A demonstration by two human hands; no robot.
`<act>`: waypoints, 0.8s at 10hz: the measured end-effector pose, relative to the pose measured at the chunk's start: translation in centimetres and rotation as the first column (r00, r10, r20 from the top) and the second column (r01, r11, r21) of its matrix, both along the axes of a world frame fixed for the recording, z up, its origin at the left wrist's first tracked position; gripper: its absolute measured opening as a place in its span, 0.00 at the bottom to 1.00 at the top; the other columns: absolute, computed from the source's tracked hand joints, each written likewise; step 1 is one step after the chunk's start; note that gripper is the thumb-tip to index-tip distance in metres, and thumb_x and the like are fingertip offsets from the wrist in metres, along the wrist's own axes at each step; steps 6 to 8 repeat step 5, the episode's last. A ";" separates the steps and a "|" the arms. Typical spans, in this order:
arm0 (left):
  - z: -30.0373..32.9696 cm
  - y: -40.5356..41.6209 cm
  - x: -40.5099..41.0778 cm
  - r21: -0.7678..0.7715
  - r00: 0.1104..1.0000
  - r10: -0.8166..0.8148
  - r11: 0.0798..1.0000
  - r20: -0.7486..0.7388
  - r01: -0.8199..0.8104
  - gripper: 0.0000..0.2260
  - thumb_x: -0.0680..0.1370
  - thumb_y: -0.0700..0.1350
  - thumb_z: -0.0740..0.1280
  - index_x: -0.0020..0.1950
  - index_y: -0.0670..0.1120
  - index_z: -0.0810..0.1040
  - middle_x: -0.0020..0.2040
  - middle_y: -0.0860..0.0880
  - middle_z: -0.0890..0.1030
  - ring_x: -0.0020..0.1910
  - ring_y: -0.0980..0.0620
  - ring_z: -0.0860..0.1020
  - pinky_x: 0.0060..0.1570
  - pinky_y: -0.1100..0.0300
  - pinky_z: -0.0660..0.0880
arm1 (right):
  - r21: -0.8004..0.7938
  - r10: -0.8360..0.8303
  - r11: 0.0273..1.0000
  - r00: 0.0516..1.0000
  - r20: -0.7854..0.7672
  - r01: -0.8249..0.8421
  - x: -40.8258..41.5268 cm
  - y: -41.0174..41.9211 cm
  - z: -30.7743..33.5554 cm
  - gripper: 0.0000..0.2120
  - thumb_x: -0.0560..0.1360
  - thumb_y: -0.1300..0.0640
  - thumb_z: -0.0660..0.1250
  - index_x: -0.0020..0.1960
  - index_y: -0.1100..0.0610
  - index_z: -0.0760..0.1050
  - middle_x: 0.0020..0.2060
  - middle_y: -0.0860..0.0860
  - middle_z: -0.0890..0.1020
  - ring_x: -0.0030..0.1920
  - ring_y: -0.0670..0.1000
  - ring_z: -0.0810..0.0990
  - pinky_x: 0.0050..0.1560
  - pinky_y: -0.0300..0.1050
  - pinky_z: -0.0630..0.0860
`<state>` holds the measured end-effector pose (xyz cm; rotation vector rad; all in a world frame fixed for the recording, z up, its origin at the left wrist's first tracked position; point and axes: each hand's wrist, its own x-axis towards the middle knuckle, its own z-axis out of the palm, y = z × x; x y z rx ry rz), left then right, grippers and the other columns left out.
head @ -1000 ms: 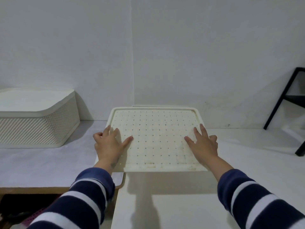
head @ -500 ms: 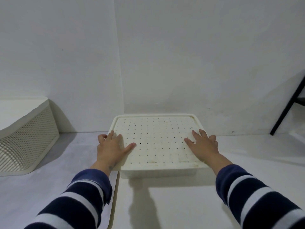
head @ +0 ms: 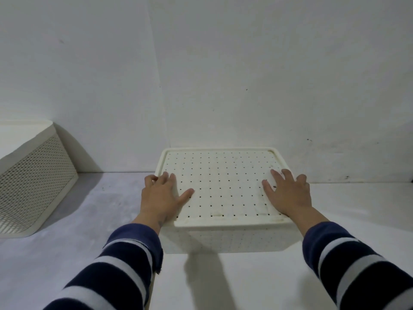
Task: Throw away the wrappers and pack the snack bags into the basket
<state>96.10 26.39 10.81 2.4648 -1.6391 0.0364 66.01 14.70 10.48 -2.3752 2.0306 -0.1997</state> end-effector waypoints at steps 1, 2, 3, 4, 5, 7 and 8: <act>-0.5 -0.4 -0.1 -0.012 1.000 0.012 1.000 0.021 -0.011 0.35 0.69 0.73 0.47 0.69 0.53 0.63 0.71 0.54 0.66 0.66 0.45 0.56 0.57 0.50 0.68 | -0.010 -0.002 1.000 1.000 -0.001 0.002 0.3 -0.2 -0.9 0.30 0.76 0.36 0.43 0.75 0.46 0.53 0.74 0.50 0.58 0.64 0.60 0.61 0.63 0.53 0.63; -0.8 -0.5 0.2 -0.004 1.000 0.016 1.000 0.027 -0.016 0.36 0.68 0.73 0.47 0.70 0.55 0.62 0.73 0.54 0.64 0.67 0.45 0.55 0.59 0.49 0.67 | 0.009 0.000 1.000 1.000 -0.027 0.001 0.1 -0.4 -1.1 0.31 0.76 0.35 0.41 0.75 0.46 0.52 0.74 0.51 0.57 0.66 0.60 0.60 0.64 0.55 0.62; -0.8 -0.5 0.2 0.053 1.000 0.008 0.999 0.002 -0.008 0.38 0.68 0.74 0.45 0.72 0.55 0.59 0.75 0.54 0.61 0.69 0.45 0.52 0.61 0.47 0.66 | 0.063 0.027 0.998 0.999 -0.033 -0.025 0.2 -0.4 -0.9 0.31 0.76 0.35 0.41 0.76 0.46 0.50 0.75 0.52 0.56 0.71 0.61 0.56 0.69 0.58 0.58; 0.1 -0.3 0.7 0.088 0.992 -0.025 0.996 -0.124 0.036 0.36 0.70 0.72 0.48 0.73 0.55 0.59 0.76 0.54 0.58 0.73 0.47 0.48 0.64 0.47 0.65 | 0.193 0.089 0.977 0.996 0.010 -0.089 -0.5 -0.7 0.4 0.33 0.76 0.33 0.43 0.77 0.46 0.46 0.77 0.52 0.50 0.76 0.62 0.43 0.73 0.62 0.43; -0.3 2.5 0.7 -0.141 0.980 -0.088 0.988 -0.177 0.064 0.31 0.77 0.65 0.52 0.75 0.51 0.60 0.75 0.51 0.62 0.75 0.48 0.54 0.72 0.51 0.56 | 0.072 0.129 0.987 0.976 0.174 -0.143 -2.9 1.7 0.7 0.31 0.77 0.36 0.49 0.76 0.46 0.50 0.76 0.50 0.55 0.76 0.56 0.41 0.72 0.61 0.37; -0.3 2.5 0.7 -0.141 0.980 -0.088 0.988 -0.177 0.064 0.31 0.77 0.65 0.52 0.75 0.51 0.60 0.75 0.51 0.62 0.75 0.48 0.54 0.72 0.51 0.56 | 0.072 0.129 0.987 0.976 0.174 -0.143 -2.9 1.7 0.7 0.31 0.77 0.36 0.49 0.76 0.46 0.50 0.76 0.50 0.55 0.76 0.56 0.41 0.72 0.61 0.37; -0.3 2.5 0.7 -0.141 0.980 -0.088 0.988 -0.177 0.064 0.31 0.77 0.65 0.52 0.75 0.51 0.60 0.75 0.51 0.62 0.75 0.48 0.54 0.72 0.51 0.56 | 0.072 0.129 0.987 0.976 0.174 -0.143 -2.9 1.7 0.7 0.31 0.77 0.36 0.49 0.76 0.46 0.50 0.76 0.50 0.55 0.76 0.56 0.41 0.72 0.61 0.37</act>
